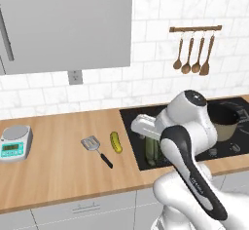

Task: Put the cucumber and cucumber in the pot. Retrieve the spatula and lightly stir the vegetables in the pot.

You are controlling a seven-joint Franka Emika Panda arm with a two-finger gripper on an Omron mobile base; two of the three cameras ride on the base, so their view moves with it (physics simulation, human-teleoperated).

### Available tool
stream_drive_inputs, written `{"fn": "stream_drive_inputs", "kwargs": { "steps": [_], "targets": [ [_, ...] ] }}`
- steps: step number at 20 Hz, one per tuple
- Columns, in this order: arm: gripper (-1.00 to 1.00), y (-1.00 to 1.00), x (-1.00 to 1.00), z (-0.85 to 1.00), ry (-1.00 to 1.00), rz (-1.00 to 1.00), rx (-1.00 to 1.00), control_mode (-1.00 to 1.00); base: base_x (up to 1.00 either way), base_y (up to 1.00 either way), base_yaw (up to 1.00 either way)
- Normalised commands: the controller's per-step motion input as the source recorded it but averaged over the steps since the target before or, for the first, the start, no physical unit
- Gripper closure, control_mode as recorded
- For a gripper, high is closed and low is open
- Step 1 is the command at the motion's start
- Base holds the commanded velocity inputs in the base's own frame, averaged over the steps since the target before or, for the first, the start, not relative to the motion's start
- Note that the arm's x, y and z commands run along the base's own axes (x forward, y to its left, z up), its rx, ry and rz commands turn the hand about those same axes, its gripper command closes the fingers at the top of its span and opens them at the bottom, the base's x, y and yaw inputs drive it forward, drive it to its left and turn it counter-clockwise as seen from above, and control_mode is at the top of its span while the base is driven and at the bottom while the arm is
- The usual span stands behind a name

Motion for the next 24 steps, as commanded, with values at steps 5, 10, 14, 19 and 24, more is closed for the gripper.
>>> {"fn": "stream_drive_inputs", "kwargs": {
  "steps": [5, 10, 14, 19, 24],
  "targets": [
    [1.00, -1.00, 0.06, 0.61, -0.15, -0.23, 0.02, -1.00, 0.00, 0.00, 0.00],
    [1.00, -1.00, 0.12, 0.46, -0.16, -0.23, 0.00, -1.00, 0.00, 0.00, 0.00],
    [1.00, -1.00, 0.18, 0.29, -0.11, -0.24, -0.02, -1.00, 0.00, 0.00, 0.00],
    [1.00, -1.00, 0.42, 0.22, 0.00, -0.25, -0.01, -1.00, 0.00, 0.00, 0.00],
    [1.00, -0.99, 0.66, 0.04, -0.04, -0.18, 0.00, -1.00, 0.00, 0.00, 0.00]
  ]
}}
